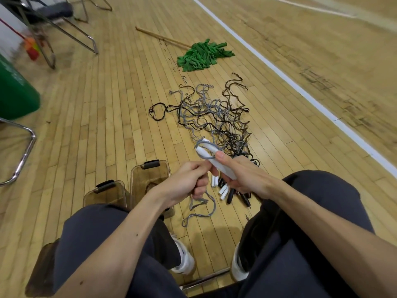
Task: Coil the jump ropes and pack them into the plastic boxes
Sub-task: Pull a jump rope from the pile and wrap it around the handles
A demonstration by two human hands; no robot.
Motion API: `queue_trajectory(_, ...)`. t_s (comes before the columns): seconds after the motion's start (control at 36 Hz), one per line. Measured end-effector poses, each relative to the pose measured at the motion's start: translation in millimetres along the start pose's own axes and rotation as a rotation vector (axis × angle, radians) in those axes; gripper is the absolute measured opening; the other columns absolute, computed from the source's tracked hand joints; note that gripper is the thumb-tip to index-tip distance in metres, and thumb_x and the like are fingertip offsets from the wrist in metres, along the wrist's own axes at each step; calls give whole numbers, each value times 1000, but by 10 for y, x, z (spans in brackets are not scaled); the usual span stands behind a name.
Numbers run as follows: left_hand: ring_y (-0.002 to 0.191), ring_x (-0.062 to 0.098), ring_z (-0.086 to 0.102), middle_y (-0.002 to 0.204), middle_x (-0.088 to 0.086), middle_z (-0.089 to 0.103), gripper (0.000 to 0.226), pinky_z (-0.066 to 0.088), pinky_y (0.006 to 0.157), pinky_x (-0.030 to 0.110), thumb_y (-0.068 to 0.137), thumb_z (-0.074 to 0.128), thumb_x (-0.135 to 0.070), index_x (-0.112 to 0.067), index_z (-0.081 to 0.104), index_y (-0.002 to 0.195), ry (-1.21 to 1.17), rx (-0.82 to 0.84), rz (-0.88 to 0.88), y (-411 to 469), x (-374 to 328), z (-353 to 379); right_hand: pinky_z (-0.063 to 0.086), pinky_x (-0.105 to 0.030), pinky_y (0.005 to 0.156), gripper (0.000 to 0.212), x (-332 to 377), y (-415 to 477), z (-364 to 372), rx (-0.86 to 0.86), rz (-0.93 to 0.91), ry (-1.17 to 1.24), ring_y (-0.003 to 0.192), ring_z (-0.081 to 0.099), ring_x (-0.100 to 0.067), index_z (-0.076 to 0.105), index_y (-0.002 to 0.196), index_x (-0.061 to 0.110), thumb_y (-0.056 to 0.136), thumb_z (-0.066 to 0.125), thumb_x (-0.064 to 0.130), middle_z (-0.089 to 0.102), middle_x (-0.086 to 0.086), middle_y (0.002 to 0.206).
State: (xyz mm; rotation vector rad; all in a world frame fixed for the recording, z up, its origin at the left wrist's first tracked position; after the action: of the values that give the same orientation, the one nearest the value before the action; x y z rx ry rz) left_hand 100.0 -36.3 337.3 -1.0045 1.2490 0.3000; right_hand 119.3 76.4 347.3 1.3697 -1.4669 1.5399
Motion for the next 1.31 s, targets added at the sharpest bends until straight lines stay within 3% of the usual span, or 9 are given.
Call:
queue_trajectory(0.11,51,13,45,58,-4,40,42,37,51,27,108,38,-36,-2,61,108,117,-48,25,41,34,-38,25,-19,42,67,-108,66,-92,-93,52,-40,44,27,-12,52,77,9,91,44,74,35,1,57)
queue_trajectory(0.33,59,15,61,64,1,53,30,51,60,32,109,38,-23,-3,60,115,155,-144,40,18,53,-152,32,-21,42,73,-288,144,-246,-210,112,-91,43,36,-12,57,75,10,84,44,82,46,-3,62)
queue_trajectory(0.44,58,12,63,67,-3,61,23,55,62,35,106,45,-27,-18,62,117,541,-242,156,4,6,-226,34,-23,47,74,-382,178,-249,-230,124,-153,42,37,-11,56,69,12,85,42,83,47,-2,59)
queue_trajectory(0.56,83,17,62,90,-2,67,26,52,76,36,104,48,-34,-19,64,118,1002,-288,297,-66,-115,-202,32,-30,55,74,-497,211,-209,-226,162,-250,45,33,-15,48,59,17,82,40,87,43,-2,56)
queue_trajectory(0.67,82,16,60,90,-1,67,30,50,74,32,105,46,-36,-16,68,106,1185,-265,368,-98,-176,-219,32,-33,61,81,-585,264,-86,-161,188,-328,54,33,-19,50,66,14,77,35,92,42,-7,61)
queue_trajectory(0.78,84,16,60,92,-1,68,27,46,73,29,102,52,-36,-17,70,107,1252,-220,448,-150,-216,-171,32,-27,53,79,-677,288,69,-41,232,-383,46,32,-15,48,62,12,82,35,87,40,-3,55)
queue_trajectory(0.89,81,15,59,87,-1,69,25,39,71,27,96,62,-38,-16,73,97,1186,-199,473,-181,-241,-234,41,-30,53,83,-755,283,200,79,286,-425,48,43,-19,55,58,16,77,33,94,51,-2,54)
queue_trajectory(1.06,67,8,58,69,-12,64,24,41,60,17,77,81,-41,-17,77,80,913,-205,405,-192,-248,-393,39,-30,55,84,-752,225,442,204,246,-496,52,39,-20,50,64,15,76,31,96,46,-5,57)
queue_trajectory(1.31,58,7,61,64,-1,69,21,47,55,24,71,89,-32,-15,77,70,587,-137,239,-83,-93,-446,44,-35,62,89,-705,165,593,311,203,-549,54,45,-21,53,65,12,71,30,98,51,-6,58)
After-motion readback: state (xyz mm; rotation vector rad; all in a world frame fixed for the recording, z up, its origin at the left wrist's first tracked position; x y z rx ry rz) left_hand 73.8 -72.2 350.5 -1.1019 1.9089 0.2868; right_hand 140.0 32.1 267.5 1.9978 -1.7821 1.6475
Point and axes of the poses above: each hand's wrist, its own y-axis towards the middle knuckle, its own z-axis out of the palm, x = y × z, the point moved 9 cm from there along y, towards the middle knuckle
